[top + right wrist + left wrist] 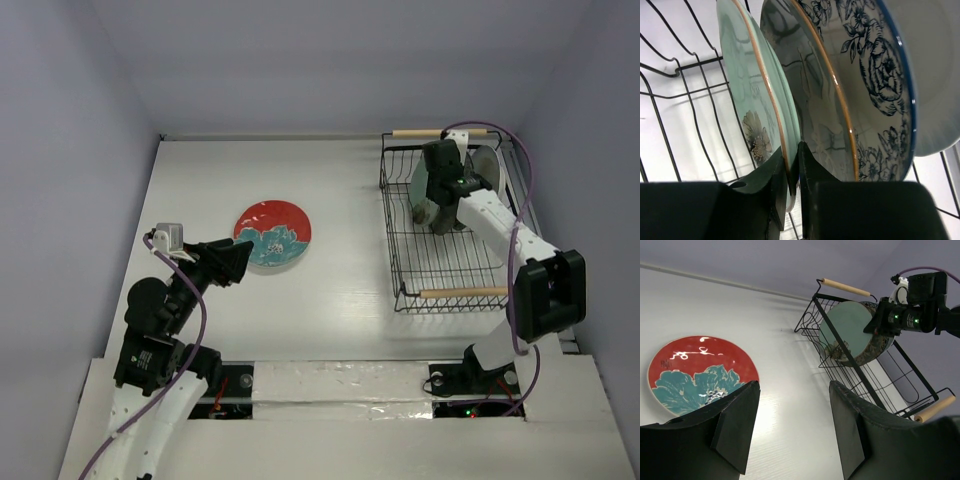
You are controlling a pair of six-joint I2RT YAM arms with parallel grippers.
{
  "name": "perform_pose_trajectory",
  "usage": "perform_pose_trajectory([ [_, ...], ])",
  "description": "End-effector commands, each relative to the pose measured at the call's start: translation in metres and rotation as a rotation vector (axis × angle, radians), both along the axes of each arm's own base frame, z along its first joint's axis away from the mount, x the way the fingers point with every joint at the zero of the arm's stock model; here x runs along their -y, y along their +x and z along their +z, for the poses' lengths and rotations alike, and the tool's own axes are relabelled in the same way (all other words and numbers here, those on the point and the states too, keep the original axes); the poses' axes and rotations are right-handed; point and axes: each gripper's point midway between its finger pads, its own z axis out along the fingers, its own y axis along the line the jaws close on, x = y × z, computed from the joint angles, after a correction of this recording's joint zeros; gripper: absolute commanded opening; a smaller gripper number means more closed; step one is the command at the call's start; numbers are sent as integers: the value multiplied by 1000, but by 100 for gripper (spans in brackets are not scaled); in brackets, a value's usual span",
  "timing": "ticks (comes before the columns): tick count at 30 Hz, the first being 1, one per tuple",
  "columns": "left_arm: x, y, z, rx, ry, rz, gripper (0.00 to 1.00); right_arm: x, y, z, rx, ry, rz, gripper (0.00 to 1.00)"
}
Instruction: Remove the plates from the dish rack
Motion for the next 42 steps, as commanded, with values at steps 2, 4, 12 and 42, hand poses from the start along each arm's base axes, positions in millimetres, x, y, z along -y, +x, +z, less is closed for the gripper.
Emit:
perform_pose_trajectory([
  [2, -1, 0, 11, 49, -11, 2, 54, 1, 13, 60, 169, 39, -15, 2],
  [4, -1, 0, 11, 50, -13, 1, 54, -8, 9, 82, 211, 46, 11, 0],
  [12, -1, 0, 11, 50, -13, 4, 54, -3, -16, 166, 320, -40, -13, 0],
  [42, -4, 3, 9, 40, -10, 20, 54, -384, -61, 121, 251, 1197, 809, 0],
])
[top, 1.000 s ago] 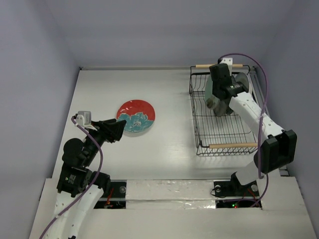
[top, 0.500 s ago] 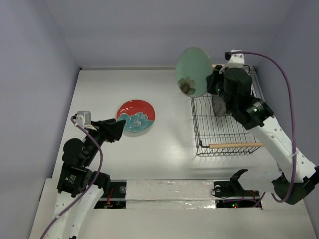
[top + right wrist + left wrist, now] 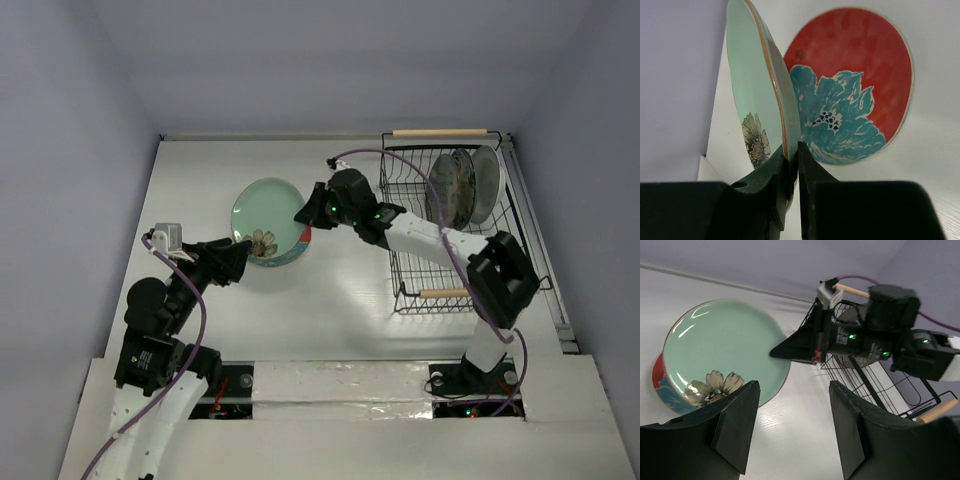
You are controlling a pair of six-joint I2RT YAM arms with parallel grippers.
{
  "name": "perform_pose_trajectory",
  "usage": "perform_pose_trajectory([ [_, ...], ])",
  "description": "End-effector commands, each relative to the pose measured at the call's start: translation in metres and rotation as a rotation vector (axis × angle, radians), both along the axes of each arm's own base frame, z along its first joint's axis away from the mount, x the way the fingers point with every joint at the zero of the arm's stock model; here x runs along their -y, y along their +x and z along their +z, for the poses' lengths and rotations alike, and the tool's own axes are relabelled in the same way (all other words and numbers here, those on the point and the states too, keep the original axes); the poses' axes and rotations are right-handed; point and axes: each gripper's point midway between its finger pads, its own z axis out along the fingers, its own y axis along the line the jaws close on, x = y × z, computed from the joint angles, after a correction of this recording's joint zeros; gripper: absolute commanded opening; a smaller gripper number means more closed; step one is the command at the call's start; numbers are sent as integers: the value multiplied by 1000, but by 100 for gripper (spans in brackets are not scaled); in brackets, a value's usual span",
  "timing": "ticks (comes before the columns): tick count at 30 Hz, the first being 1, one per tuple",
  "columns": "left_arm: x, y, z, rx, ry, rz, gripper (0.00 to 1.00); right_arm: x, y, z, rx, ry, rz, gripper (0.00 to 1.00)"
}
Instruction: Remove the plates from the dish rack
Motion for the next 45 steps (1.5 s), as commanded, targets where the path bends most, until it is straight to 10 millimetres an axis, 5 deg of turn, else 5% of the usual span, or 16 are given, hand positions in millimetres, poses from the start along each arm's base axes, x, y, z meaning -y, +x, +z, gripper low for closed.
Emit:
perform_pose_trajectory([
  [1, 0, 1, 10, 43, -8, 2, 54, -33, 14, 90, 118, 359, 13, 0],
  [12, 0, 2, 9, 42, -8, 3, 54, -41, 25, -4, -40, 292, -43, 5],
  [22, 0, 1, 9, 39, -9, 1, 54, -40, 20, -50, -114, 228, -44, 25],
  [37, 0, 1, 9, 43, -12, 0, 54, -6, 11, -69, -88, -6, -91, 86],
  [43, 0, 0, 11, 48, -13, -3, 54, 29, 13, -59, -23, -141, -176, 85],
  [45, 0, 0, 11, 50, -12, -3, 54, 49, 11, -42, 23, -192, -214, 69],
])
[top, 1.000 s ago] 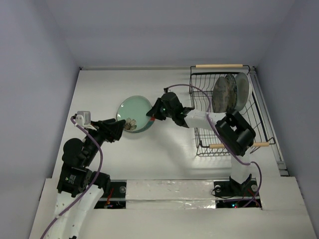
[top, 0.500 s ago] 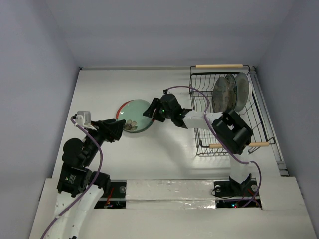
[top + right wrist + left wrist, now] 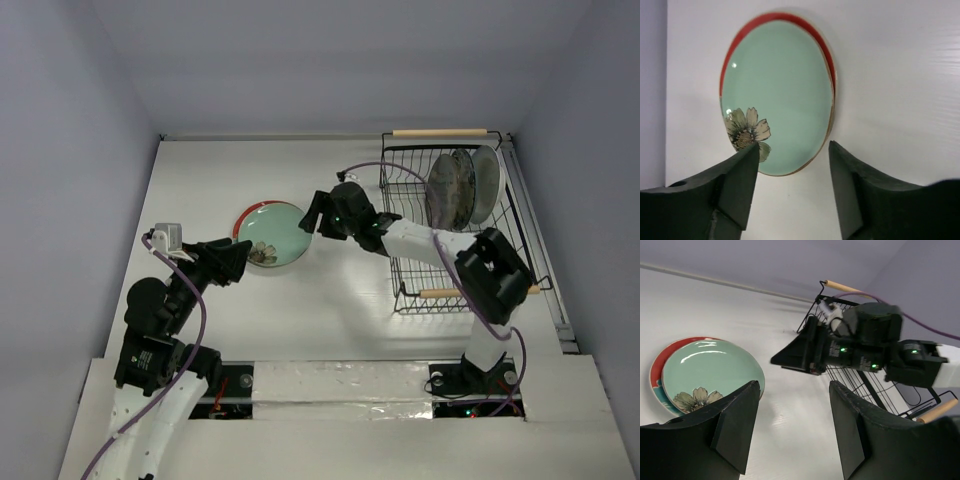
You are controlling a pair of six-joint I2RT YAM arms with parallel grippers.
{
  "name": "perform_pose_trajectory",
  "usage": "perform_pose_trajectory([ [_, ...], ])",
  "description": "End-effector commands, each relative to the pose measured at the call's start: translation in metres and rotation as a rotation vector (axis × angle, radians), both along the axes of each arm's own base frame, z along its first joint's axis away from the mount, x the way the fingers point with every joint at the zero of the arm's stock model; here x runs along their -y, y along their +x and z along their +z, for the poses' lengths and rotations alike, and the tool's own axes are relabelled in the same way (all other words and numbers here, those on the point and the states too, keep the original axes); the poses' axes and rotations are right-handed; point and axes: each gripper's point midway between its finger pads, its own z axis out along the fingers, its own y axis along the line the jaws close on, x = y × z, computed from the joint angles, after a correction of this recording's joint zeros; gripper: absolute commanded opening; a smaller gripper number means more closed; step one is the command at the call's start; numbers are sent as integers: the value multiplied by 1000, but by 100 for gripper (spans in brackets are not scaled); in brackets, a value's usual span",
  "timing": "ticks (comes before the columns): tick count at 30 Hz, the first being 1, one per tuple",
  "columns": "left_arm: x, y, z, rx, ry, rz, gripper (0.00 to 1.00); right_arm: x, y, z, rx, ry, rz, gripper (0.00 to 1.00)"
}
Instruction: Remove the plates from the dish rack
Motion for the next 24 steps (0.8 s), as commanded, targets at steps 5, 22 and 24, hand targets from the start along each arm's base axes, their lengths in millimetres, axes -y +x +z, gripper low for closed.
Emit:
perform_pose_trajectory([
  [5, 1, 0, 10, 49, -10, -7, 54, 91, -2, 97, 270, -220, -205, 2],
  [22, -2, 1, 10, 44, -14, 12, 10, 353, 5, 118, 238, -603, -700, 59],
  [24, -2, 1, 10, 45, -11, 13, 18, 350, 16, 107, 212, -624, -676, 59],
])
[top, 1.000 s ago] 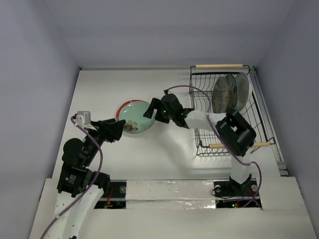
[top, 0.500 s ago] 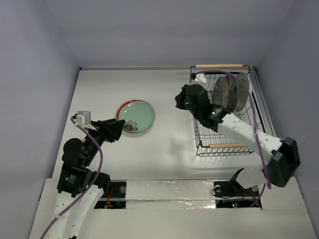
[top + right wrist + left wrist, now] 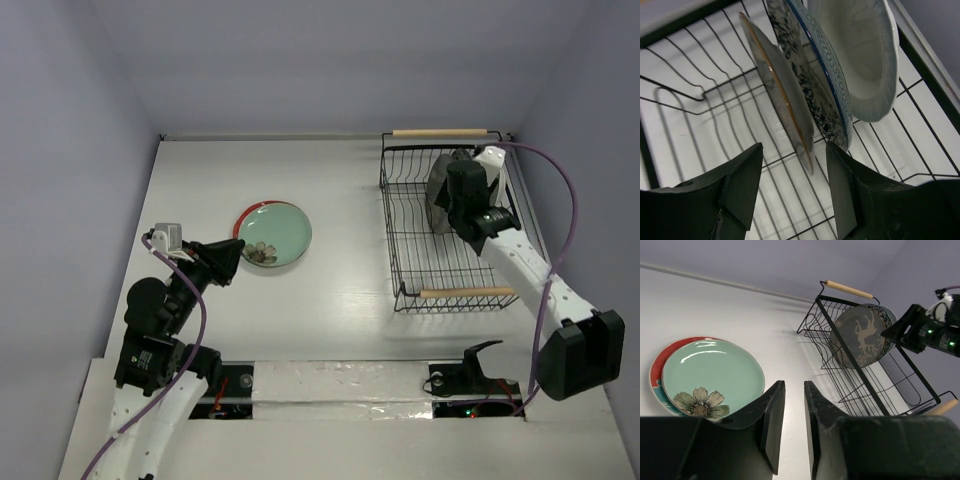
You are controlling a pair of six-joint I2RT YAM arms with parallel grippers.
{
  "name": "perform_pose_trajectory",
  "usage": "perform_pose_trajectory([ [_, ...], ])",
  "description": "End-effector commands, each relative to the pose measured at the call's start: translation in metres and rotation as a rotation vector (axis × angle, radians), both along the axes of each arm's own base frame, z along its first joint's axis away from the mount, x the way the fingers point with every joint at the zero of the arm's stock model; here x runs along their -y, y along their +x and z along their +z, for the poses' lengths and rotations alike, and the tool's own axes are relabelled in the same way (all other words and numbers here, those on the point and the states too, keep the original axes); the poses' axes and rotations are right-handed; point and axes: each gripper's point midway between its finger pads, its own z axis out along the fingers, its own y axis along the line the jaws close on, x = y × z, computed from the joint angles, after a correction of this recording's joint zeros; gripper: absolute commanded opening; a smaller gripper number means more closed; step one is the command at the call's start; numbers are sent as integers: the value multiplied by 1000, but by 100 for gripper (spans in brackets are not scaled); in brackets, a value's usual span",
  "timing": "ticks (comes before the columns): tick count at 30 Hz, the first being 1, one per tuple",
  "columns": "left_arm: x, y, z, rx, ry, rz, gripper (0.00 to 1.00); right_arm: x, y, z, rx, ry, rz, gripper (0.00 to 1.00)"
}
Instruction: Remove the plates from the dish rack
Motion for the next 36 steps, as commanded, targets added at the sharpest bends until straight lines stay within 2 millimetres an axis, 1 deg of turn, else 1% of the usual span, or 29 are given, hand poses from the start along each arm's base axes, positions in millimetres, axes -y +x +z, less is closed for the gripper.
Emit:
perform_pose_trajectory([
  [1, -2, 1, 10, 43, -12, 12, 20, 2, 16, -6, -38, -37, 27, 58],
  [2, -3, 1, 10, 45, -11, 13, 22, 7, 20, -11, -54, -42, 12, 58],
  [3, -3, 0, 11, 49, -14, 13, 23, 5, 25, -24, -93, -55, 14, 56],
  [5, -3, 0, 11, 48, -13, 13, 26, 8, 32, -29, -111, -61, 5, 53],
  [6, -3, 0, 11, 50, -12, 15, 26, 11, 36, -38, -136, -70, -4, 49],
  [8, -3, 0, 11, 49, -14, 15, 27, 12, 42, -37, -139, -81, -16, 45],
  [9, -3, -1, 12, 52, -14, 15, 27, 16, 43, -37, -146, -102, -36, 40],
  [10, -3, -1, 12, 53, -13, 13, 27, 18, 43, -43, -171, -119, -47, 35],
  [12, -3, -1, 12, 53, -13, 15, 27, 22, 44, -35, -167, -135, -60, 26],
  [13, -3, -1, 12, 53, -12, 13, 28, 23, 42, -33, -169, -143, -66, 18],
  [14, -3, -1, 12, 53, -13, 13, 28, 25, 42, -22, -146, -145, -73, 16],
  [15, -3, -1, 12, 53, -13, 12, 28, 26, 41, -18, -140, -149, -71, 13],
  [16, -3, -1, 12, 53, -13, 12, 28, 26, 39, -7, -129, -160, -60, 9],
  [17, -3, -1, 12, 53, -13, 12, 28, 27, 36, -4, -134, -166, -53, 7],
  [18, -3, -1, 12, 54, -13, 12, 28, 29, 35, 5, -123, -177, -56, 3],
  [19, -3, -1, 12, 55, -15, 12, 28, 27, 32, 10, -124, -184, -49, 2],
  [20, -3, -1, 12, 54, -13, 13, 28, 23, 30, 16, -113, -185, -39, 1],
  [21, -3, -1, 12, 53, -13, 13, 28, 24, 28, 29, -88, -188, -35, 0],
  [22, -3, -1, 12, 54, -15, 12, 28, 22, 25, 35, -79, -191, -25, 0],
  [24, -3, -1, 12, 53, -13, 12, 29, 24, 20, 51, -47, -185, -31, 0],
  [27, -2, 0, 11, 51, -14, 12, 29, 17, 13, 74, 0, -174, -4, 0],
  [28, -2, -1, 12, 53, -13, 10, 29, 16, 7, 89, 39, -154, 8, 0],
  [29, -3, -1, 12, 52, -14, 12, 29, 14, 4, 98, 67, -136, 21, 0],
  [30, -3, -1, 12, 54, -15, 12, 29, 9, 1, 105, 92, -119, 45, 0],
  [31, -2, 0, 11, 51, -14, 12, 29, 4, -6, 123, 150, -80, 80, 0],
  [33, -3, 0, 11, 50, -15, 13, 30, -8, -14, 142, 221, -20, 139, 0],
  [34, -2, 0, 12, 51, -16, 12, 30, -24, -17, 154, 267, 28, 213, 0],
  [35, -2, 0, 11, 51, -14, 12, 31, -29, -25, 167, 317, 63, 251, 0],
  [36, -2, 0, 11, 49, -14, 12, 32, -39, -29, 174, 347, 109, 290, 0],
])
